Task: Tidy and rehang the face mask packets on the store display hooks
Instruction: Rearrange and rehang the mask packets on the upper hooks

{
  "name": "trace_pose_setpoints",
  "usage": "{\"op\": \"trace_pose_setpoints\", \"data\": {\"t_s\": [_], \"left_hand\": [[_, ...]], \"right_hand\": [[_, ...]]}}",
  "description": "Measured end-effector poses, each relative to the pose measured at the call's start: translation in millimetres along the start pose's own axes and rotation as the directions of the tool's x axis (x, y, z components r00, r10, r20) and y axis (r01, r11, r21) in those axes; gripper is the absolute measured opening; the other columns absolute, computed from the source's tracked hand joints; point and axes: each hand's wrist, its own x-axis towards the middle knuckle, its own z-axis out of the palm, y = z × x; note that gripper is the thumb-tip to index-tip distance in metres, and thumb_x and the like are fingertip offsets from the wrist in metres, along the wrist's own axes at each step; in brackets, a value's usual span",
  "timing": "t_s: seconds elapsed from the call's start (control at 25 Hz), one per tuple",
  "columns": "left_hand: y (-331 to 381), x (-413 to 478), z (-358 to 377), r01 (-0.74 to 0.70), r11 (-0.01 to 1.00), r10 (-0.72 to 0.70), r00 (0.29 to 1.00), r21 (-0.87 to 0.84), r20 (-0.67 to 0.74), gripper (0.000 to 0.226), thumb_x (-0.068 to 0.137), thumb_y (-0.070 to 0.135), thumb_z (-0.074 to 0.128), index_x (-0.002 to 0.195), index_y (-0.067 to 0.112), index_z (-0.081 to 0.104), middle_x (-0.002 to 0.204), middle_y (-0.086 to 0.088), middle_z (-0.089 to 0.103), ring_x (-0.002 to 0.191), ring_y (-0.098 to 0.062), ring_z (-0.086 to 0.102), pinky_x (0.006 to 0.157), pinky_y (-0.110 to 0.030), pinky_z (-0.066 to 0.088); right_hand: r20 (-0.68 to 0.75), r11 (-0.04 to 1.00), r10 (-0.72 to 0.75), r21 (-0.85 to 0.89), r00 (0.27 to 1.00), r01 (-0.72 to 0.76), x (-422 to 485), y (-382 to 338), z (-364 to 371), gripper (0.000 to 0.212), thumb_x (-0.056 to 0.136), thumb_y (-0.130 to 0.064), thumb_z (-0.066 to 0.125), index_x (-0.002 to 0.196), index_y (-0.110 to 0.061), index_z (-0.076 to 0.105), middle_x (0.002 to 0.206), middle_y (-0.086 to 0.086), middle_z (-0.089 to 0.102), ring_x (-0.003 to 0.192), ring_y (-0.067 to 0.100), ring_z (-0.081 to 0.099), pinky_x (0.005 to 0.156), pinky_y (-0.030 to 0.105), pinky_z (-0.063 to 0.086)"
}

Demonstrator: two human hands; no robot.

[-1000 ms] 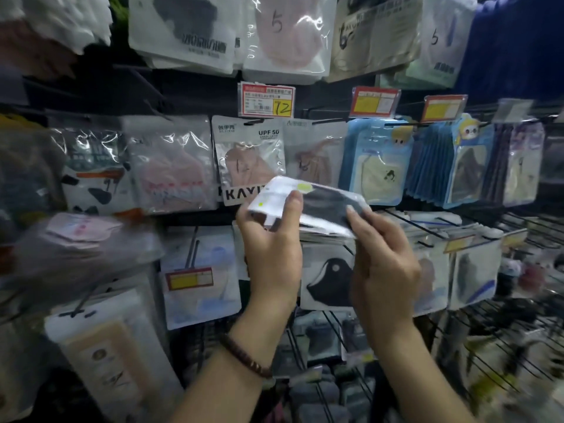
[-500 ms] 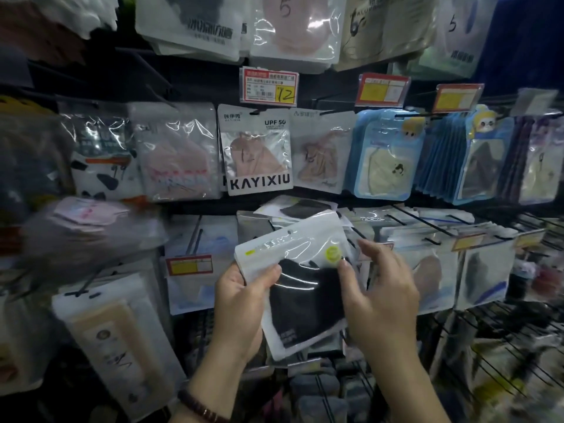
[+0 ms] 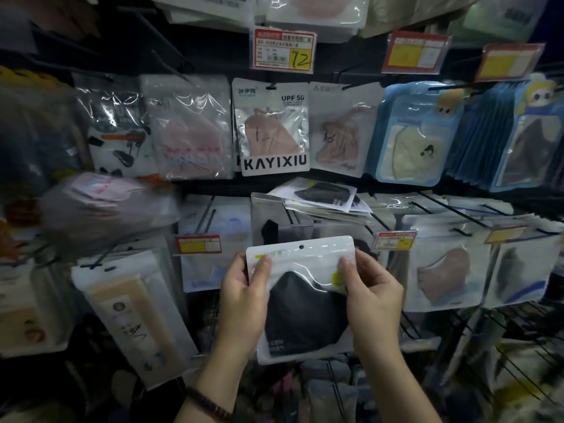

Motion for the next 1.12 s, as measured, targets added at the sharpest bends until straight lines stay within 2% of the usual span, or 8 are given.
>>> {"op": "trace_pose_setpoints", "data": {"t_s": [0.16,0.36,0.48,0.6,0.8,0.92,1.12], "left_hand": [[-17,-4,0,0.035,0.999,-0.035,0.996,0.005,-0.081,0.013,0.102,0.021,0.070,0.108,0.014,0.079,0.104,-0.009,0.083,0.103,-0.031,0.079,0.098,-0.059,0.060],[-25,11,6,0.086,0.996,-0.084,0.988,0.014,-0.128,0.014,0.096,0.028,0.079,0.105,0.018,0.084,0.103,-0.008,0.084,0.104,-0.029,0.079,0.102,-0.058,0.058],[-21,23,10,0.062,0.998,-0.059,0.990,0.018,-0.128,0.014,0.097,0.026,0.078,0.104,0.016,0.084,0.102,-0.008,0.084,0.105,-0.030,0.079,0.104,-0.057,0.058],[-20,34,10,0.038,0.999,-0.034,0.994,0.038,-0.106,0.014,0.097,0.031,0.078,0.102,0.020,0.084,0.104,-0.007,0.083,0.106,-0.029,0.079,0.104,-0.057,0.058],[-24,46,5,0.018,0.998,-0.011,0.994,0.064,-0.107,0.015,0.099,0.031,0.076,0.102,0.018,0.082,0.102,-0.007,0.083,0.105,-0.031,0.078,0.101,-0.052,0.060],[-25,51,5,0.020,0.997,-0.012,0.995,0.078,-0.103,0.015,0.098,0.031,0.077,0.105,0.018,0.083,0.103,-0.007,0.083,0.106,-0.031,0.078,0.103,-0.057,0.058],[-18,56,11,-0.005,0.990,0.020,0.994,0.139,-0.106,0.012,0.100,0.024,0.074,0.108,0.019,0.082,0.101,-0.001,0.084,0.100,-0.021,0.080,0.100,-0.052,0.061]], "right_hand": [[-0.038,0.993,0.104,0.058,0.994,-0.102,-1,20,-5,0.011,0.103,-0.016,0.071,0.104,-0.017,0.083,0.095,-0.001,0.085,0.086,0.009,0.079,0.071,0.018,0.060],[-0.067,0.983,0.163,0.098,0.984,-0.156,13,28,0,0.010,0.103,-0.016,0.072,0.102,-0.016,0.082,0.091,-0.002,0.085,0.080,0.006,0.077,0.067,0.015,0.058],[-0.065,0.985,0.148,0.101,0.987,-0.141,23,25,8,0.014,0.104,-0.019,0.072,0.094,-0.025,0.081,0.087,-0.010,0.083,0.080,0.001,0.076,0.071,0.016,0.059],[-0.072,0.991,0.115,0.081,0.991,-0.109,32,27,14,0.010,0.103,-0.023,0.074,0.097,-0.027,0.081,0.093,-0.011,0.084,0.089,0.004,0.079,0.082,0.022,0.061],[-0.041,0.991,0.116,0.078,0.992,-0.113,39,30,20,0.008,0.102,-0.021,0.074,0.100,-0.028,0.078,0.088,-0.019,0.082,0.083,-0.005,0.077,0.072,0.013,0.057],[-0.054,0.993,0.107,0.046,0.993,-0.104,42,34,21,0.008,0.101,-0.024,0.076,0.100,-0.032,0.079,0.091,-0.019,0.082,0.089,-0.003,0.077,0.079,0.017,0.059],[-0.075,0.996,0.092,0.019,0.993,-0.090,47,38,23,0.013,0.101,-0.025,0.076,0.094,-0.034,0.079,0.089,-0.016,0.083,0.087,0.002,0.079,0.082,0.026,0.060]]}}
